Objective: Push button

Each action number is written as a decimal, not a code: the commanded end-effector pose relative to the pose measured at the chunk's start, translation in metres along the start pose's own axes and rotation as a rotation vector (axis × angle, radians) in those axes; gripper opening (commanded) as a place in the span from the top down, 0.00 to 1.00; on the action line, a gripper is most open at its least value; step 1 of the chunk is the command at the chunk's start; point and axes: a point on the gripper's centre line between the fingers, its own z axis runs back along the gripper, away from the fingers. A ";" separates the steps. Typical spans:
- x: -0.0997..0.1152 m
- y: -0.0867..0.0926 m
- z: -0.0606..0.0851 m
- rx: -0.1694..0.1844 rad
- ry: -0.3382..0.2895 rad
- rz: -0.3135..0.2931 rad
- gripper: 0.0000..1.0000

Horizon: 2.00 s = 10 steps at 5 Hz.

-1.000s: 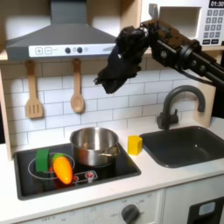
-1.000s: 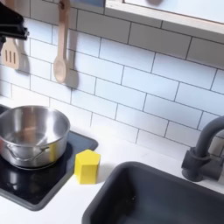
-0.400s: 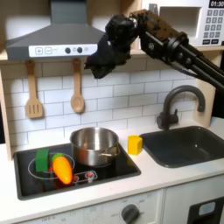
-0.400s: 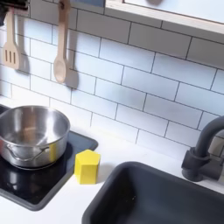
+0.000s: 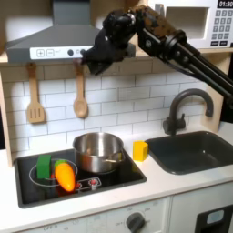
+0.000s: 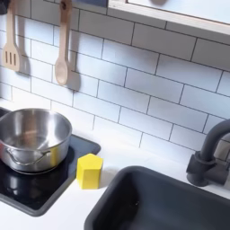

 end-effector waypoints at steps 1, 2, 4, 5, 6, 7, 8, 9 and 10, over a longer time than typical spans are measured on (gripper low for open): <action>0.020 0.000 -0.005 -0.003 -0.028 -0.026 1.00; 0.025 -0.005 -0.007 -0.016 -0.038 -0.034 1.00; 0.037 -0.003 -0.008 -0.018 -0.052 -0.046 1.00; 0.041 -0.006 -0.011 -0.034 -0.055 -0.053 1.00; 0.040 -0.005 -0.015 -0.027 -0.048 -0.064 1.00; 0.041 -0.007 -0.021 -0.033 -0.039 -0.072 1.00; 0.045 -0.006 -0.020 -0.030 -0.043 -0.080 1.00; 0.047 -0.007 -0.021 -0.027 -0.026 -0.092 1.00; 0.049 -0.006 -0.021 -0.011 -0.027 -0.104 1.00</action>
